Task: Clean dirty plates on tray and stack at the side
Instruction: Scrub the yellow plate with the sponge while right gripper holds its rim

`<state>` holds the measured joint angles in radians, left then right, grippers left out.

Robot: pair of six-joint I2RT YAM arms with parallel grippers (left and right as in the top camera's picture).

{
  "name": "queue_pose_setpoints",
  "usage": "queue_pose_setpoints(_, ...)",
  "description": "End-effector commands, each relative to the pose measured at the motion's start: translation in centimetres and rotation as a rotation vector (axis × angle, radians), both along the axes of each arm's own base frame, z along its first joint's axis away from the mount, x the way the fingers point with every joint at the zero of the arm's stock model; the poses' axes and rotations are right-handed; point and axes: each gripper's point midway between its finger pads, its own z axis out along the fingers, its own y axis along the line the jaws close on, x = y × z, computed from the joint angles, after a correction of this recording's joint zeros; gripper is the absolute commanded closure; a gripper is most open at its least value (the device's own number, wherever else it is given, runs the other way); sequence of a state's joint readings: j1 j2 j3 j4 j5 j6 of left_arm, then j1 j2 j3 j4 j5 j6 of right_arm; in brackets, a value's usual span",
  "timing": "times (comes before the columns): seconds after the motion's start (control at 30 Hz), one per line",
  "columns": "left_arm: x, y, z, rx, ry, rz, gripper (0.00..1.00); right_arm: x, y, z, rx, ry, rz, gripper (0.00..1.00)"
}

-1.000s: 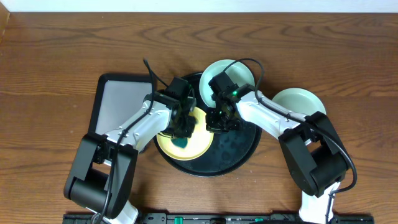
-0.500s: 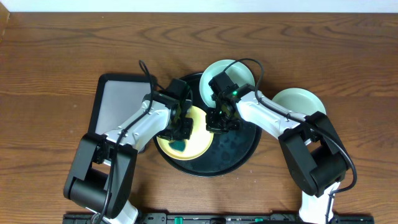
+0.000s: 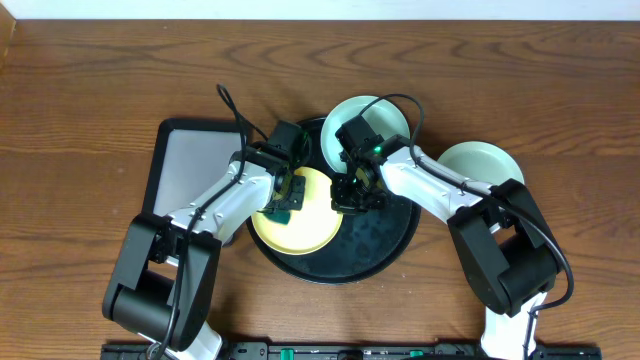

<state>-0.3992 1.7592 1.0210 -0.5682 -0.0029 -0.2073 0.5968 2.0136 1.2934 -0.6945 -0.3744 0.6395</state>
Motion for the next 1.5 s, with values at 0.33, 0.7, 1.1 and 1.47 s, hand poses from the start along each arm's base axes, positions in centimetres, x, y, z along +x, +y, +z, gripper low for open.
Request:
queue_pose_setpoints(0.33,-4.8,-3.6,-0.1,-0.227,0.218,-0.154,0.92,0.4,-0.1,-0.3,-0.002,0.004,-0.007,0.99)
queue_pose_setpoints(0.7,-0.3,0.3,0.0,-0.106,0.068,0.015,0.93,0.4,-0.1,-0.3,-0.002,0.004,-0.008,0.99)
queue_pose_setpoints(1.1,-5.2,-3.3,0.6,-0.3,0.288,-0.023,0.93,0.4,-0.2,-0.3,-0.001,0.004,-0.009,0.99)
queue_pose_setpoints(1.47,0.7,-1.1,0.6,-0.198,0.05,0.078,0.93,0.5,-0.2,-0.2,0.001,0.006,-0.01,0.99)
